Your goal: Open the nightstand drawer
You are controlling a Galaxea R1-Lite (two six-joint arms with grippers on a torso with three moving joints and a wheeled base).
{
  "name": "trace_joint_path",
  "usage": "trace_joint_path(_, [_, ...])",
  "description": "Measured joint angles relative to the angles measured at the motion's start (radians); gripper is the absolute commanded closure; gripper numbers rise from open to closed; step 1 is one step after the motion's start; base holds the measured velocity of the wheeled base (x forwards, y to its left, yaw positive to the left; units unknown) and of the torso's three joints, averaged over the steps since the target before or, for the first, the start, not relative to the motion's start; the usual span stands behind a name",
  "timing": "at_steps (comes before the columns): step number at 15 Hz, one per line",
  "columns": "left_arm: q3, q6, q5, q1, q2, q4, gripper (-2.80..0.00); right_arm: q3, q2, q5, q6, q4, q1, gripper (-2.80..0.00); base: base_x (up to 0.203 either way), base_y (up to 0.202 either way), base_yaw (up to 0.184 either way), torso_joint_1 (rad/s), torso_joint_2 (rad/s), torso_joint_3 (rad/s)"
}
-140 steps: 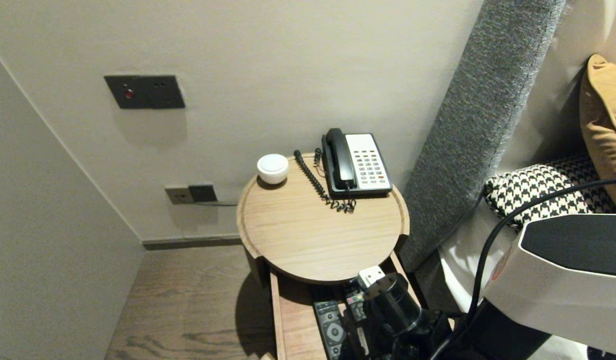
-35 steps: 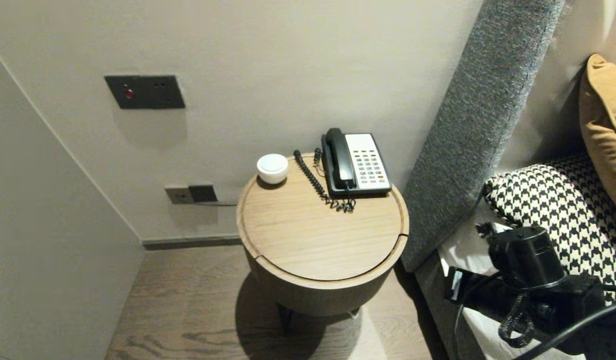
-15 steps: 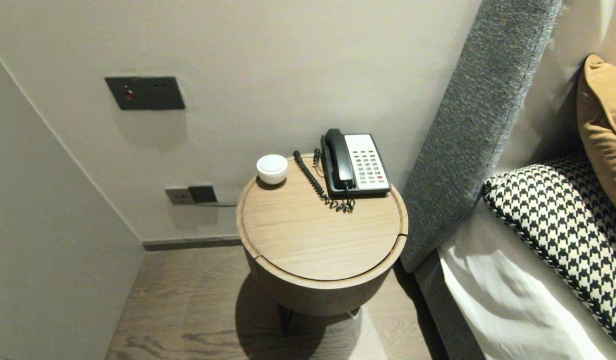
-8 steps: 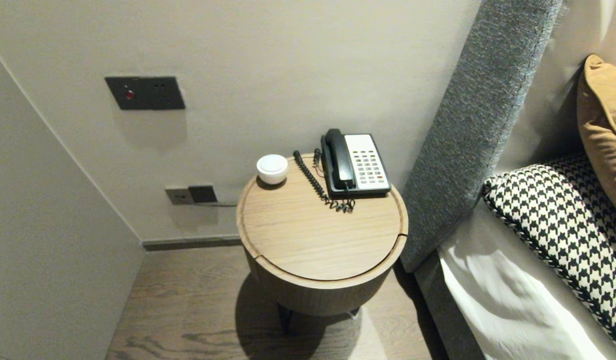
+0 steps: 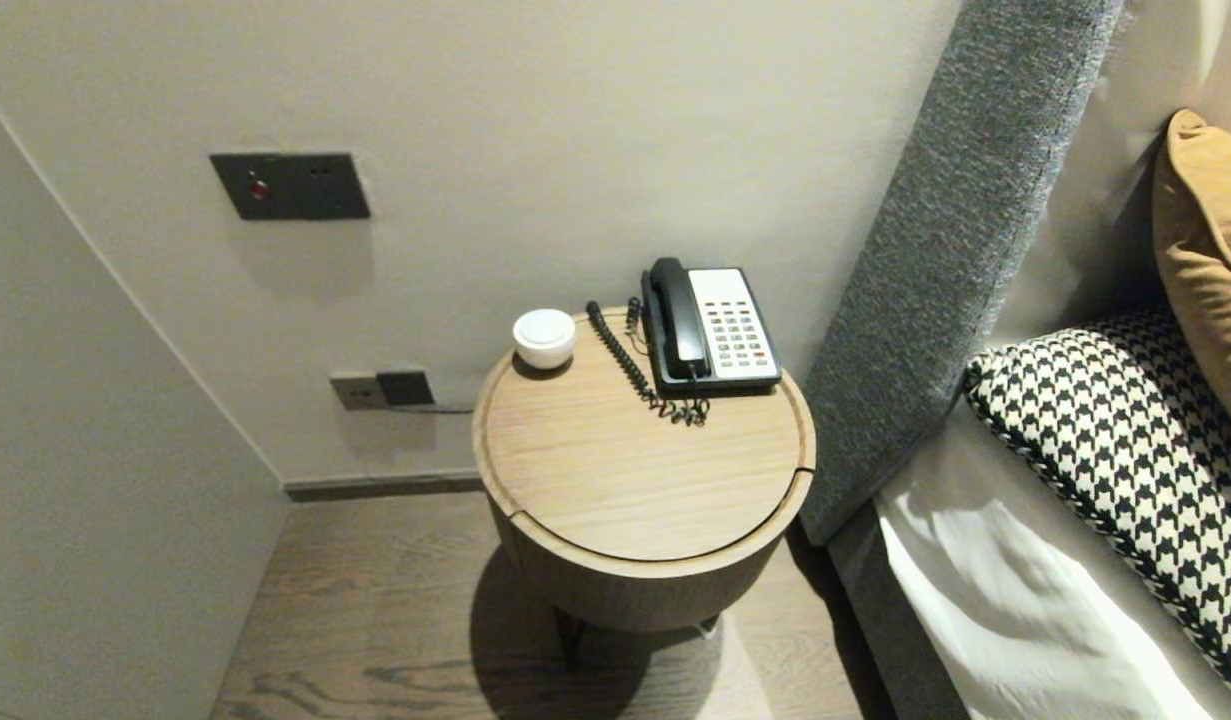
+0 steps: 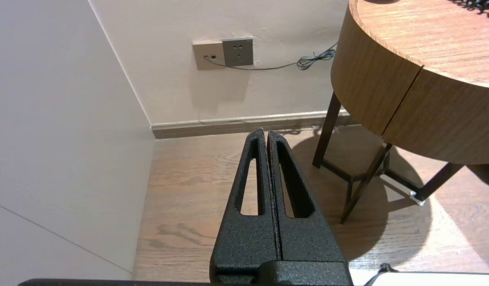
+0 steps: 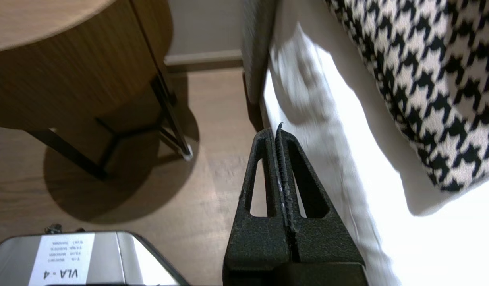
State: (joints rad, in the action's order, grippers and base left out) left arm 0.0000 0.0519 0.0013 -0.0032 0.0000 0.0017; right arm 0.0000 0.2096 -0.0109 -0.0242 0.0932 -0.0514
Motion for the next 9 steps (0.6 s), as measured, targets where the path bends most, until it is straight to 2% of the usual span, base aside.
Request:
trace_joint_path(5, [0.000, 0.000, 0.000, 0.000, 0.000, 0.000, 0.00, 0.000, -0.148, 0.000, -0.001, 0.002, 0.033, 0.00, 0.000, 0.000, 0.000, 0.000, 0.00, 0.000])
trace_joint_path(9, [0.000, 0.000, 0.000, 0.000, 0.000, 0.000, 0.00, 0.000, -0.195, -0.003, 0.032, 0.002, 0.040, 0.00, 0.000, 0.000, 0.000, 0.000, 0.00, 0.000])
